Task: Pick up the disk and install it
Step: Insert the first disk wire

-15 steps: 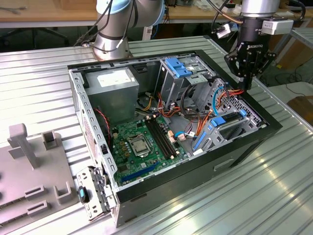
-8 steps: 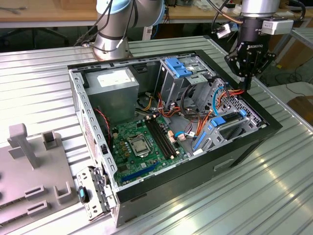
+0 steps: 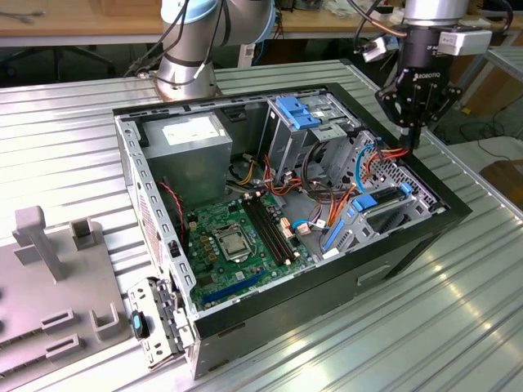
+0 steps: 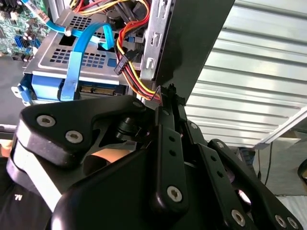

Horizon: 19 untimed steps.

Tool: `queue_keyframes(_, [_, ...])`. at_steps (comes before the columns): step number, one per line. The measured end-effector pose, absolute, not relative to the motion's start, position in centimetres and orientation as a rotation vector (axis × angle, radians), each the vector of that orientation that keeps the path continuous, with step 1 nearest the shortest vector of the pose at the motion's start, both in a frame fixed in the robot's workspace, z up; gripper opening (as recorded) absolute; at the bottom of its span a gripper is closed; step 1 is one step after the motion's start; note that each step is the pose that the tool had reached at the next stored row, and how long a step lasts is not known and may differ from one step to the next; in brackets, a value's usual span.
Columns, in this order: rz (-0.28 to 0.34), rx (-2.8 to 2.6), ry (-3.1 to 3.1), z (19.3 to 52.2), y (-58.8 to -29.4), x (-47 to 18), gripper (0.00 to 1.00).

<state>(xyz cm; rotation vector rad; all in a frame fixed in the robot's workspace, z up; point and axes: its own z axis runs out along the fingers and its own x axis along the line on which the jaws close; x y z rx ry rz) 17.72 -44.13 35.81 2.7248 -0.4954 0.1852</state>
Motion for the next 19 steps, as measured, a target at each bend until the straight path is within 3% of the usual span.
queue_keyframes(19, [0.115,2.625,-0.847,35.81,-44.12,17.49,0.16])
